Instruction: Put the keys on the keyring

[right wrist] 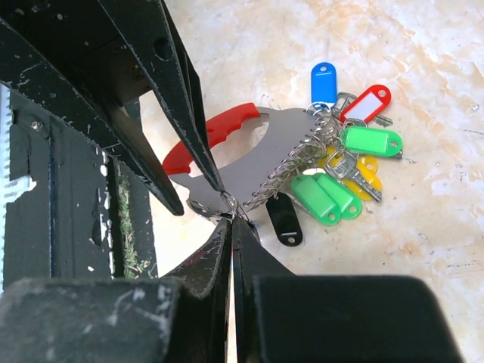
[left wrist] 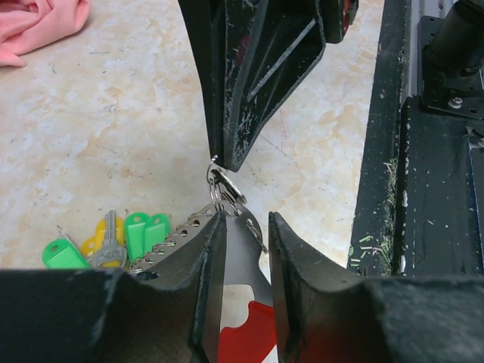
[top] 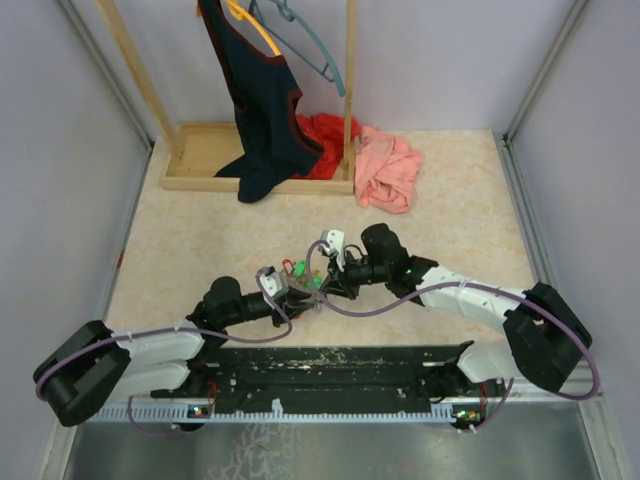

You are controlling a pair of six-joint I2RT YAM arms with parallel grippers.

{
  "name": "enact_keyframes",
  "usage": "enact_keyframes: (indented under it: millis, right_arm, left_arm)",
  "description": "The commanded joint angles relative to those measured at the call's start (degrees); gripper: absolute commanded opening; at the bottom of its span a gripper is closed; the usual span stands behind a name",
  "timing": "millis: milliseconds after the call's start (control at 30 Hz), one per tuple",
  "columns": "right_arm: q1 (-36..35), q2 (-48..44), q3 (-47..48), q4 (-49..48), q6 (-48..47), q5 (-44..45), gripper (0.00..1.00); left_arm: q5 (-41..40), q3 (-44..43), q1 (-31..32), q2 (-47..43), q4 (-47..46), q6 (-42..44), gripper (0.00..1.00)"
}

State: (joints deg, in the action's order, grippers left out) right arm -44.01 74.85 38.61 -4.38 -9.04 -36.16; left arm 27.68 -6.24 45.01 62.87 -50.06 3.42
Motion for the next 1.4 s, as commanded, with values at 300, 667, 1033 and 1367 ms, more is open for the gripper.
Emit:
enact_keyframes:
  millis: [300, 667, 1033, 1367]
  right_arm:
    - [-2.2, -0.8, 3.7, 1.4, -2.6, 2.3, 0.00]
    - [-2.4, -1.3, 4.0, 1.8, -2.7, 2.7, 0.00]
    - [-2.3, -1.4, 4.1, 2.1, -2.8, 2.3, 0.00]
    - [2.3, 0.9, 3.1, 6.1, 2.9, 6.7, 0.00]
  left_arm:
    - [-5.0, -4.2, 0.2, 1.5, 3.8, -1.8, 0.35]
    - [-1.0, -7.2, 0.2, 5.7, 5.3, -1.3, 0.28]
    - [1.0, -8.5, 0.2, 7.9, 5.1, -1.1, 0.09]
    - [-0.1, -5.4, 0.2, 2.5, 5.0, 1.2, 0.01]
